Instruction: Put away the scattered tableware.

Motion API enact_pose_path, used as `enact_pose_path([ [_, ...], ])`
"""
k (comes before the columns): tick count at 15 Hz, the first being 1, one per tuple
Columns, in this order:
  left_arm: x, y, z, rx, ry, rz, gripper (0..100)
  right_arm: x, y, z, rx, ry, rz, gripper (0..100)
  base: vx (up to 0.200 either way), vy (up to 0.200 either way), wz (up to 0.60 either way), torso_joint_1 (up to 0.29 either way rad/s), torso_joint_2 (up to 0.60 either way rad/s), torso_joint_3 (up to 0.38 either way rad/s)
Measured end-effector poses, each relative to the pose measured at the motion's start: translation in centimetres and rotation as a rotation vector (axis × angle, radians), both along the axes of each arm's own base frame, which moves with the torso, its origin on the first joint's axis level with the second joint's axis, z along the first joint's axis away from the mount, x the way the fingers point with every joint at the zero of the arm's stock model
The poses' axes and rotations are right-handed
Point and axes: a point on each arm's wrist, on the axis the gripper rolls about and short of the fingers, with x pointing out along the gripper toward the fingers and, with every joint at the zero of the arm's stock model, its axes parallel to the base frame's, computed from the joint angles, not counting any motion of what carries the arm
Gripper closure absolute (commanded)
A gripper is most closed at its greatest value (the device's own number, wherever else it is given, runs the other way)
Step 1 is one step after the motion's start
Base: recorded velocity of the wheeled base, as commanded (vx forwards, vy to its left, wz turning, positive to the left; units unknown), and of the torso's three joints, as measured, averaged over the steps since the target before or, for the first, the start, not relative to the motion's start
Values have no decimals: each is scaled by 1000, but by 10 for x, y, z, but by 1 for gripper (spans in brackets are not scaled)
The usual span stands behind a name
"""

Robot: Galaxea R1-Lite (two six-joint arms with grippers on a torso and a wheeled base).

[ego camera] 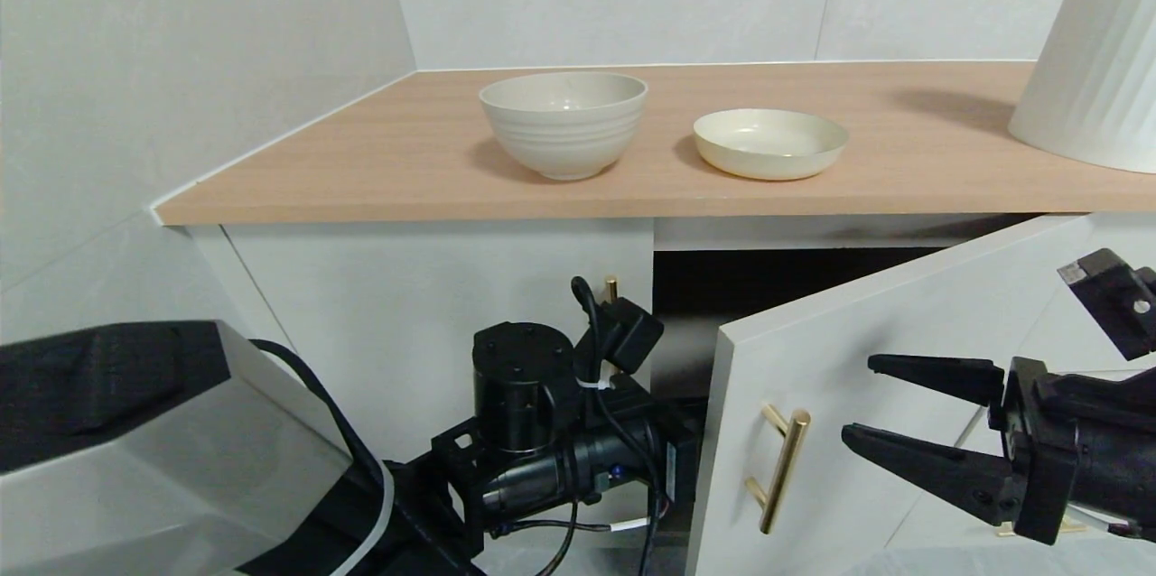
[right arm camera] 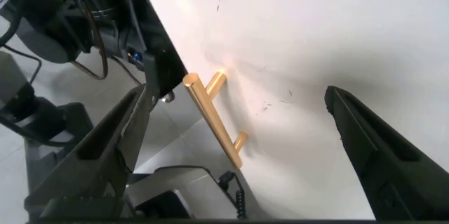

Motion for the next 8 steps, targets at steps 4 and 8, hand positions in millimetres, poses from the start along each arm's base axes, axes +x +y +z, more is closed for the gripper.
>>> enact_pose_path([
  [4,0,-3,0,10,9,-6,100,-7,-3,9,7,-17,-1,0,0,0,0,0,0,0],
  [8,2,-8,4,21,20,-9,100,-10,-5,13,16,-35,-2,0,-150,0,0,5,1,2],
])
